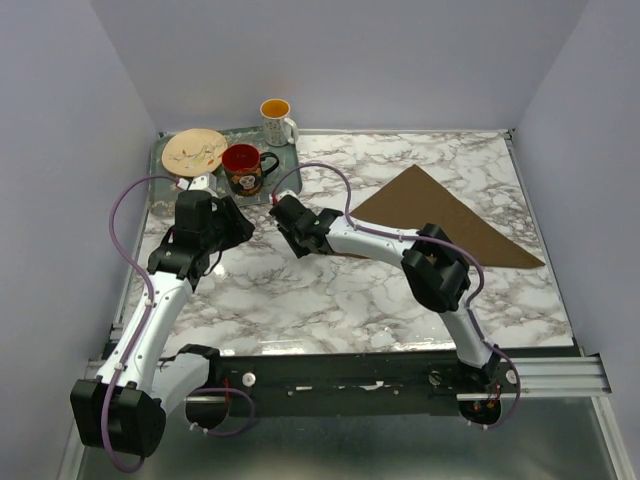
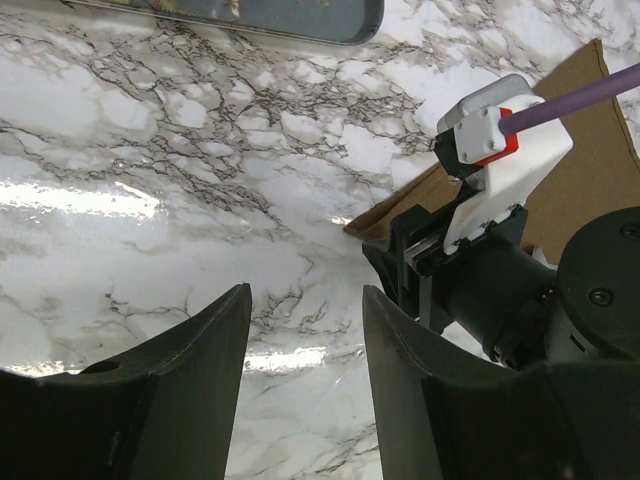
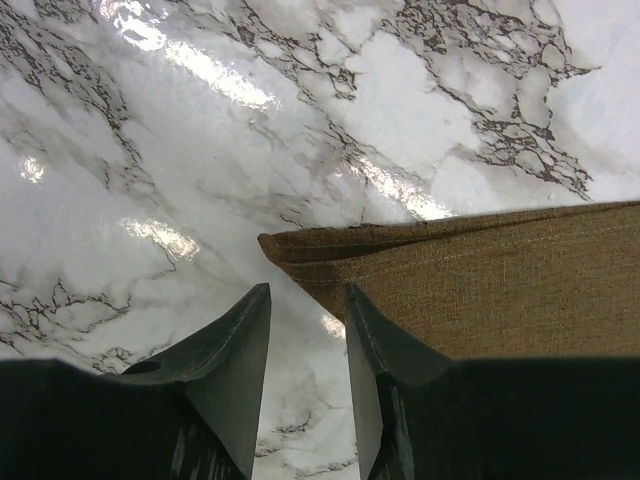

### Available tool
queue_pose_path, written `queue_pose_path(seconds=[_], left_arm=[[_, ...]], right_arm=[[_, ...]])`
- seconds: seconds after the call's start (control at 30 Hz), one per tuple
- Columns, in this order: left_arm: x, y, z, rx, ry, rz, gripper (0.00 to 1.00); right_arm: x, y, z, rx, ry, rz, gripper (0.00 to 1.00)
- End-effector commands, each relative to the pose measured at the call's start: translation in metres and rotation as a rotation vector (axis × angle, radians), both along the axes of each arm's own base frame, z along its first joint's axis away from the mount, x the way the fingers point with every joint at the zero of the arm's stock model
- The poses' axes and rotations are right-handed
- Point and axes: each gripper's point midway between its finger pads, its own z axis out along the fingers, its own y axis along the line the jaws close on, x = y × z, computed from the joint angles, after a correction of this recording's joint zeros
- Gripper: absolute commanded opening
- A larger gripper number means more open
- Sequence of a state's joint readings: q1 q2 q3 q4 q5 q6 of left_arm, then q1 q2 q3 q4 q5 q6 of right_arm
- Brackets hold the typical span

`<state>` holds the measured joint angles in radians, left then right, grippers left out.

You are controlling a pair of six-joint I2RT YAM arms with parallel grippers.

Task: Fold the napkin, place the utensils inside, and roll it up
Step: Fold the napkin

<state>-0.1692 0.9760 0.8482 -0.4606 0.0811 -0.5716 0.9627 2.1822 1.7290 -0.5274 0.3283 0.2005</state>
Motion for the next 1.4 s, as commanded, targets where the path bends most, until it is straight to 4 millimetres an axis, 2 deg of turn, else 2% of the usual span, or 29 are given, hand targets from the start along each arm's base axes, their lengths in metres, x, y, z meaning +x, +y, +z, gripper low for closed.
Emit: queue_pose_path(seconds=[0.0, 0.3, 0.47, 0.67, 0.73, 0.83, 0.9, 0.97, 1.0, 1.07, 1.1, 1.17, 1.2, 1.23, 1.27, 1.3, 1.33, 1.37], left_arm=[[0.001, -0.001, 0.004, -0.002, -0.016, -0.019, 0.57], [0.001, 0.000, 0.002, 0.002, -0.010, -0.019, 0.57], [0.001, 0.000, 0.002, 0.005, -0.009, -0.023, 0.57], [0.001, -0.002, -0.002, -0.006, 0.000, -0.026, 0.57], [0.001, -0.003, -0.003, -0.011, 0.004, -0.031, 0.57], [0.003, -0.004, 0.001, -0.016, -0.003, -0.033, 0.57], [0.003, -0.004, 0.002, -0.015, -0.003, -0.032, 0.57], [0.004, -0.003, 0.002, -0.014, -0.002, -0.029, 0.57], [0.005, -0.003, 0.003, -0.017, -0.003, -0.031, 0.57], [0.006, -0.004, 0.005, -0.024, -0.007, -0.030, 0.57], [0.006, -0.006, 0.002, -0.032, -0.001, -0.036, 0.57], [0.009, -0.010, 0.002, -0.053, -0.003, -0.040, 0.57], [0.009, -0.012, -0.002, -0.065, 0.009, -0.046, 0.56], [0.009, -0.016, -0.001, -0.081, 0.010, -0.059, 0.56], [0.011, -0.019, 0.000, -0.102, 0.006, -0.064, 0.56], [0.012, -0.022, -0.004, -0.114, 0.017, -0.072, 0.56], [0.011, -0.026, -0.005, -0.132, 0.022, -0.087, 0.56], [0.013, -0.029, -0.005, -0.149, 0.019, -0.091, 0.55]], right_arm=[[0.001, 0.002, -0.011, -0.035, 0.008, 0.003, 0.45], [0.005, -0.001, -0.026, -0.053, 0.028, 0.000, 0.51], [0.008, -0.005, -0.033, -0.090, 0.012, -0.011, 0.49], [0.017, -0.012, -0.030, -0.107, -0.030, -0.064, 0.37], [0.019, -0.009, -0.024, -0.094, -0.042, -0.072, 0.28], [0.024, -0.008, -0.007, -0.061, -0.071, -0.096, 0.12], [0.026, -0.006, 0.015, -0.011, -0.095, -0.112, 0.01], [0.025, -0.007, 0.035, 0.043, -0.095, -0.129, 0.01], [0.025, -0.014, 0.055, 0.101, -0.102, -0.165, 0.01], [0.020, -0.023, 0.073, 0.181, -0.079, -0.198, 0.01], [0.019, -0.040, 0.088, 0.253, -0.073, -0.256, 0.01], [0.014, -0.056, 0.095, 0.336, -0.039, -0.298, 0.01], [0.020, -0.070, 0.100, 0.405, -0.031, -0.362, 0.01], [0.009, -0.089, 0.097, 0.428, -0.011, -0.391, 0.01], [0.004, -0.100, 0.096, 0.462, 0.006, -0.408, 0.00], [0.008, -0.114, 0.099, 0.514, 0.002, -0.462, 0.01], [-0.004, -0.134, 0.094, 0.525, 0.008, -0.490, 0.01], [-0.007, -0.146, 0.092, 0.537, 0.006, -0.518, 0.01]])
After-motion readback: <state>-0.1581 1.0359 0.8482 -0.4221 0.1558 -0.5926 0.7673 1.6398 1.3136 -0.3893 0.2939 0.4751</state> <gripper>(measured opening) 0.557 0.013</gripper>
